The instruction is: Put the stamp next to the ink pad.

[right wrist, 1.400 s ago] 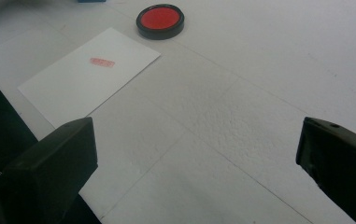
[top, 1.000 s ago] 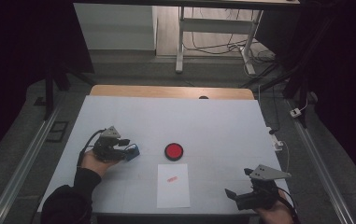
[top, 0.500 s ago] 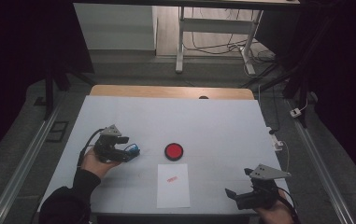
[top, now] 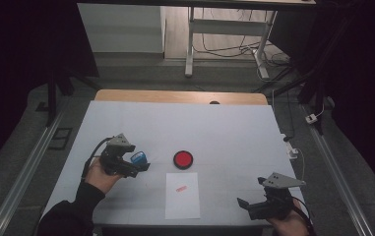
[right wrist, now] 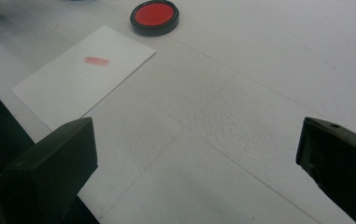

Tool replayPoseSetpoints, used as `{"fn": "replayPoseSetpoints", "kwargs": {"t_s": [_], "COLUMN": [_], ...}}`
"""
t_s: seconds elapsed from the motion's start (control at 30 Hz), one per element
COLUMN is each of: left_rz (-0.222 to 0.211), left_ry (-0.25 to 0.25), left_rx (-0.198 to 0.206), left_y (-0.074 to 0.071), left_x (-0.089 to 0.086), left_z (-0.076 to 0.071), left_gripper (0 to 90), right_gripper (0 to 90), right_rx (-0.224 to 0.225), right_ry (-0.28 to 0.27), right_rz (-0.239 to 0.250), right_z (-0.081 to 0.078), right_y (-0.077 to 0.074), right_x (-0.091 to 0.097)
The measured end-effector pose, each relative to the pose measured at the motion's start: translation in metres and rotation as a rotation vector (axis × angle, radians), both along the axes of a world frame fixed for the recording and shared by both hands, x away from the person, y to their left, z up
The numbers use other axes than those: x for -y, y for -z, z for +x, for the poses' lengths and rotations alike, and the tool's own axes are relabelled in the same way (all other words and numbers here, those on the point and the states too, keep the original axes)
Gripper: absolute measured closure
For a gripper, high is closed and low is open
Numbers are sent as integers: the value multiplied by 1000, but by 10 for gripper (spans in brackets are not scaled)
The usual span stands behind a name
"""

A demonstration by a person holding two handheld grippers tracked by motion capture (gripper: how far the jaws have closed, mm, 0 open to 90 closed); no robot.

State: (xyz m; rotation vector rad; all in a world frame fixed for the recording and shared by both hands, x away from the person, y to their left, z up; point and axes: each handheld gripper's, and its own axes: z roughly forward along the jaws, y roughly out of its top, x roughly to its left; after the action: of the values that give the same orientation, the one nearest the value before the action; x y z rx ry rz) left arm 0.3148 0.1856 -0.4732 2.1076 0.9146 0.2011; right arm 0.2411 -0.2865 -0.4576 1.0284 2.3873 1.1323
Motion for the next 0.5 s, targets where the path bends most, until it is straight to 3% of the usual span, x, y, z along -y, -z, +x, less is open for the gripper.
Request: {"fn": "replayPoseSetpoints", "kwargs": {"t_s": [0.5], "left_rz": [-45], "left_ry": [30], "left_rx": [-9], "left_y": [-11], "left_x": [-4], "left_z": [-29], "left_gripper": [4], "right_gripper": [0], "right_rx": [-9], "right_ry": [-1], "right_rz": [-4], "right_z": [1], "right_y": [1], "right_x": [-1]}}
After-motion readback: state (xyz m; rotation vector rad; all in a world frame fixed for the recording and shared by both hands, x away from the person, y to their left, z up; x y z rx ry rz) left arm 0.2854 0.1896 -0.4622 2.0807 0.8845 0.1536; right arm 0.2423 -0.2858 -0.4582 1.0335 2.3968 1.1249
